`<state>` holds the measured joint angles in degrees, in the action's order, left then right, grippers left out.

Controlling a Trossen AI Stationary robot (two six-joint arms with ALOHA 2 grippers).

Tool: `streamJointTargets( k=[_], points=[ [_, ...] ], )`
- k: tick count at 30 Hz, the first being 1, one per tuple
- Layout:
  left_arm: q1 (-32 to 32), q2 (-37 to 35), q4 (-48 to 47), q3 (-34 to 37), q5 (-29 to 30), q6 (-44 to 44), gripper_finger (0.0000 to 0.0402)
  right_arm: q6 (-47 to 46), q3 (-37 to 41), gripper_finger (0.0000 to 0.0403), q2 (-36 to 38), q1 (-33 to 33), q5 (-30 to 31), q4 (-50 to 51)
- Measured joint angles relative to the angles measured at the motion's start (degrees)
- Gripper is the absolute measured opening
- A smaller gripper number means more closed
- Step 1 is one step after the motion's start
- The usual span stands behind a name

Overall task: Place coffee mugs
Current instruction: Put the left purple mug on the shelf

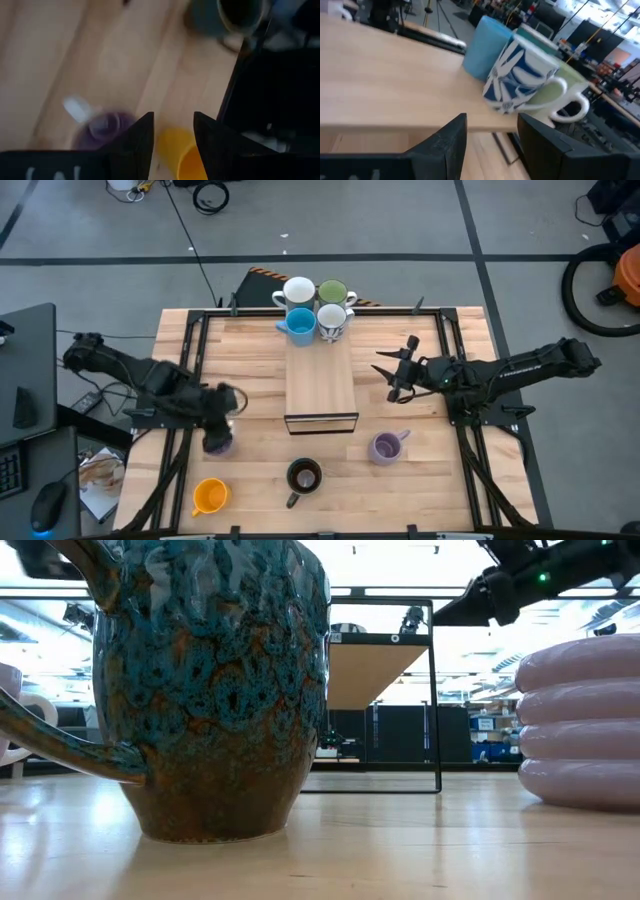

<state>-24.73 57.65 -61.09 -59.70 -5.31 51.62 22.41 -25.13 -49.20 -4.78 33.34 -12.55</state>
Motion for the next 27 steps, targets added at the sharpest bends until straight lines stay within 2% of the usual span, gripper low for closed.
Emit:
streamJointTargets(
  k=[4,8,14,27],
  points=[
    [-7.46,2.76,-1.50,0.02,-1.43,1.51,0.0143,1.61,-0.06,0.0181,0.47,0.02,-0.17,-2.14],
    [-13.10,6.72,-2.86,0.02,-2.52,-2.29,0.0143,2.33,-0.08,0.0181,0.76,0.05,-1.88,-3.48],
    [-19.61,12.94,-10.64,0.09,-2.33,-7.65,0.0143,2.65,-0.08,0.0181,0.65,0.09,-3.61,-4.60],
    [-26.19,20.12,-15.18,0.09,6.84,-19.91,0.0143,-1.68,-0.10,0.0181,0.60,0.81,-4.77,-3.22]
  ],
)
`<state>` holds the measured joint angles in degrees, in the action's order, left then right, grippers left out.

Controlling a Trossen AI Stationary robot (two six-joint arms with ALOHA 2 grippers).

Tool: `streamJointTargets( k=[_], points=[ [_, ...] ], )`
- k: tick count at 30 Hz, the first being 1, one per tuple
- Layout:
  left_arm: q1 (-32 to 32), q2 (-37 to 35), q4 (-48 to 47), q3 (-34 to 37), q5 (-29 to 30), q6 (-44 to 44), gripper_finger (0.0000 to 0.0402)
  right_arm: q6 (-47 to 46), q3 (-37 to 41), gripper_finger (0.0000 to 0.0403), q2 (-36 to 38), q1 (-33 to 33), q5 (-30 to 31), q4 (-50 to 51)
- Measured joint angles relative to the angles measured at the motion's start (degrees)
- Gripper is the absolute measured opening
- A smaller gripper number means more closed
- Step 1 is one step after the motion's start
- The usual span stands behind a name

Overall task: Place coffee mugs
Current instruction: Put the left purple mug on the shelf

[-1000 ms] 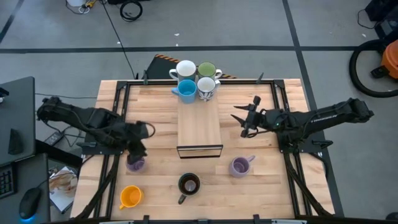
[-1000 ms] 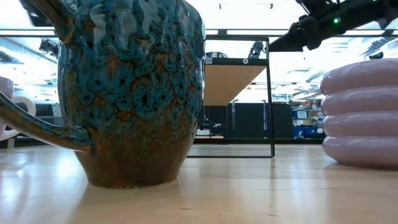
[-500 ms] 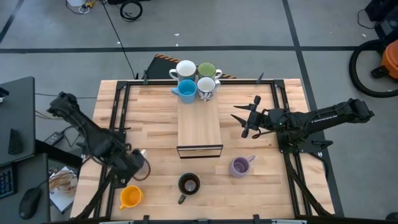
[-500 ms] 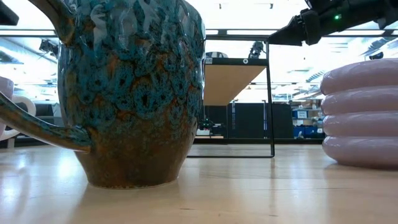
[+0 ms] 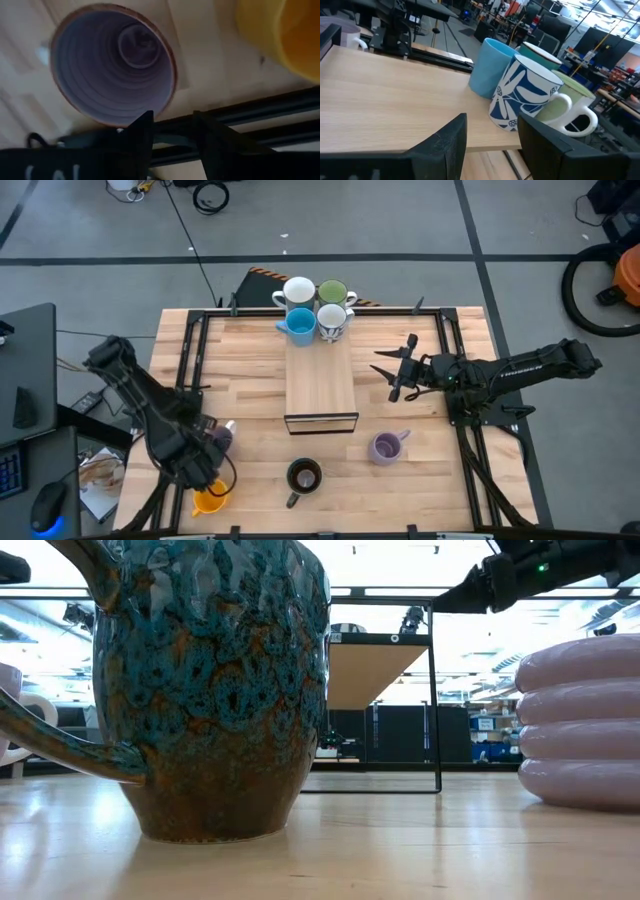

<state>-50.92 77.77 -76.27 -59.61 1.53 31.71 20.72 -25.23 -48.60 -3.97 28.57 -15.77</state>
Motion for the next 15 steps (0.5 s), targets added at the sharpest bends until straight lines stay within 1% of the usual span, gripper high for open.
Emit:
streamJointTargets(
  k=[3,9,15],
  points=[
    [-0.46,1.18,-0.15,0.00,2.14,-3.87,0.0143,-0.57,0.00,0.0181,0.00,0.00,-0.18,0.15],
    [-0.84,2.94,-0.43,0.00,5.20,-8.56,0.0143,-1.68,0.00,0.0181,-0.02,0.00,-0.57,1.12],
    [-3.17,3.33,-1.38,0.02,5.30,-10.48,0.0143,-2.42,-0.02,0.0181,-0.02,0.00,-3.07,1.31]
  ],
)
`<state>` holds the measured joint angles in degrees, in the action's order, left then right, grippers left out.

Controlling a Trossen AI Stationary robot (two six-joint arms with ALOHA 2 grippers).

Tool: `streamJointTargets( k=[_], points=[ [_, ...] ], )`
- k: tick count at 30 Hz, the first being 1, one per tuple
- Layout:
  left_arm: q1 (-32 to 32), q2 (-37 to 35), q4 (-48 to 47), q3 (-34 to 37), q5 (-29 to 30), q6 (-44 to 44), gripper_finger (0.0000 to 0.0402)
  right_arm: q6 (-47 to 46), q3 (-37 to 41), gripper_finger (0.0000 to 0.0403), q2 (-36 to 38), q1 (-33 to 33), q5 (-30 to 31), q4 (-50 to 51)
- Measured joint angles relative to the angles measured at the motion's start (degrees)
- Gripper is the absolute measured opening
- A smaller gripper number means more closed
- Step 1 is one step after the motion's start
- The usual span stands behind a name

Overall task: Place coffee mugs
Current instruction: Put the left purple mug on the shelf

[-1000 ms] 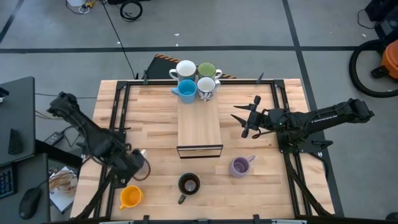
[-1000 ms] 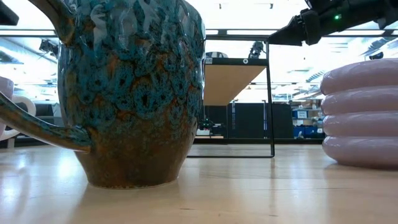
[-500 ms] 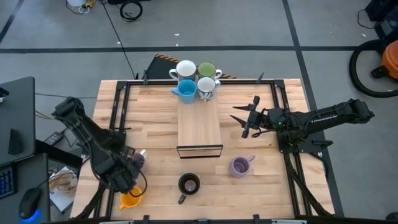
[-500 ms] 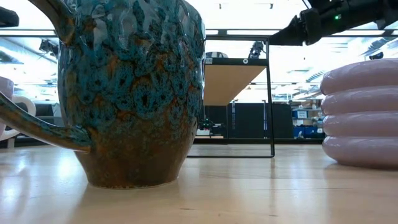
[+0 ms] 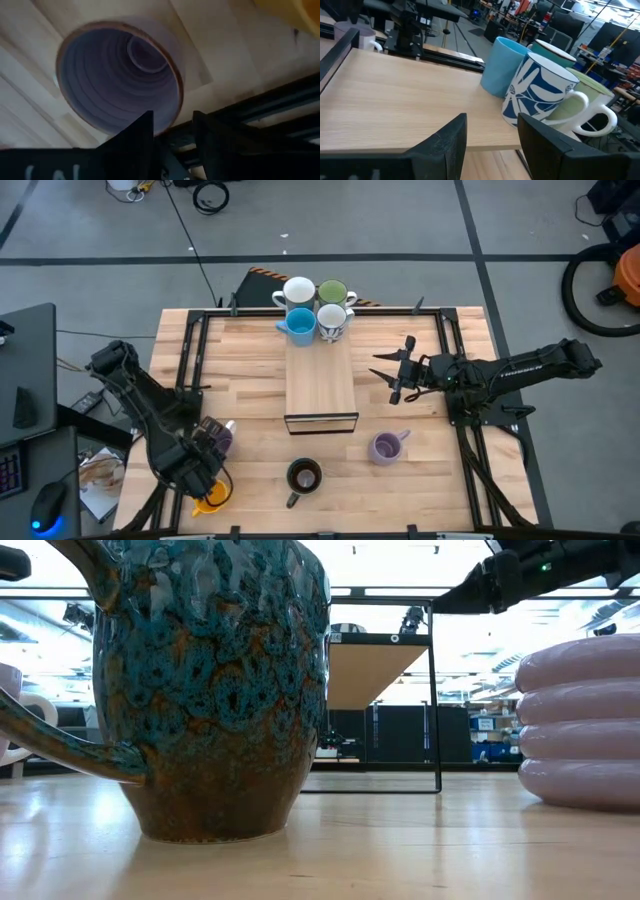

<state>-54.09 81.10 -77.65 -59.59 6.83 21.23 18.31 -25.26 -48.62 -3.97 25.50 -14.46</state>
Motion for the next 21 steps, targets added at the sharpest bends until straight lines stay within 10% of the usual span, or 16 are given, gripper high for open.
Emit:
streamJointTargets(
  k=[21],
  points=[
    [-4.60,-0.15,6.35,8.90,4.83,-1.59,0.0123,-2.33,-0.02,0.0181,0.00,-0.02,-0.34,0.14]
  ],
)
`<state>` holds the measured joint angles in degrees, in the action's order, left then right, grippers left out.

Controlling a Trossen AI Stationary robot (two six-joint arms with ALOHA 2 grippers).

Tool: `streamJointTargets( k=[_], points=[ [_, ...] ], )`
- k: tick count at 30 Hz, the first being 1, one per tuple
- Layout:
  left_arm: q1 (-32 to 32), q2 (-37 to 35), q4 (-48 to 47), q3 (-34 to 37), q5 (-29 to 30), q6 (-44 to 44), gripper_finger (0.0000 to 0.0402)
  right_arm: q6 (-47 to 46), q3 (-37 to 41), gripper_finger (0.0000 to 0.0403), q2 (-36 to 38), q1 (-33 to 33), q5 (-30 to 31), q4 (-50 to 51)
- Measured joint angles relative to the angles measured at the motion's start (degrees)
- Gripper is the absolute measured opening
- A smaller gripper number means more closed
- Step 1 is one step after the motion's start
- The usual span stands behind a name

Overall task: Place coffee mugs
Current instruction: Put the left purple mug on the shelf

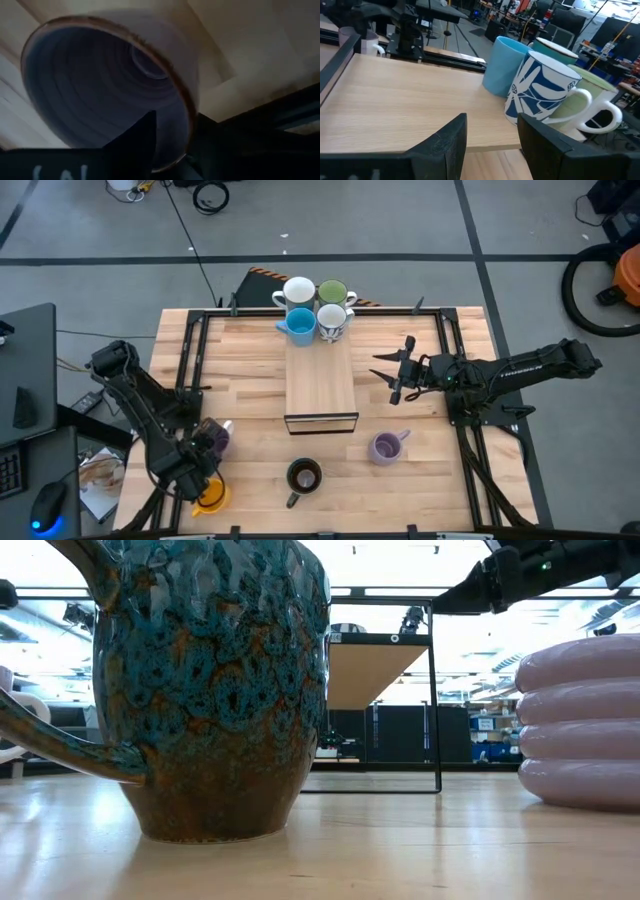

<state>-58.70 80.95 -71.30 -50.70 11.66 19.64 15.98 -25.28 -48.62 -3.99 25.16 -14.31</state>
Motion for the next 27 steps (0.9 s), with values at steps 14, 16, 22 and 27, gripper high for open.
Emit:
streamJointTargets(
  k=[14,16,22,27],
  points=[
    [11.13,-1.79,1.21,-1.90,-2.05,-4.81,0.0023,-1.95,0.00,0.0181,-0.02,0.00,-1.21,1.45],
    [14.36,-3.04,1.31,-3.02,-2.42,-3.50,0.0025,-1.95,0.00,0.0181,-0.02,0.00,-1.21,1.43],
    [26.84,-8.06,0.99,-9.46,-2.42,2.85,0.0023,-1.89,0.00,0.0181,-0.02,0.00,-1.21,1.36],
    [39.77,-9.07,-1.80,-18.30,-2.32,9.79,0.0023,-1.54,0.00,0.0181,-0.02,0.00,-1.19,1.10]
  ],
)
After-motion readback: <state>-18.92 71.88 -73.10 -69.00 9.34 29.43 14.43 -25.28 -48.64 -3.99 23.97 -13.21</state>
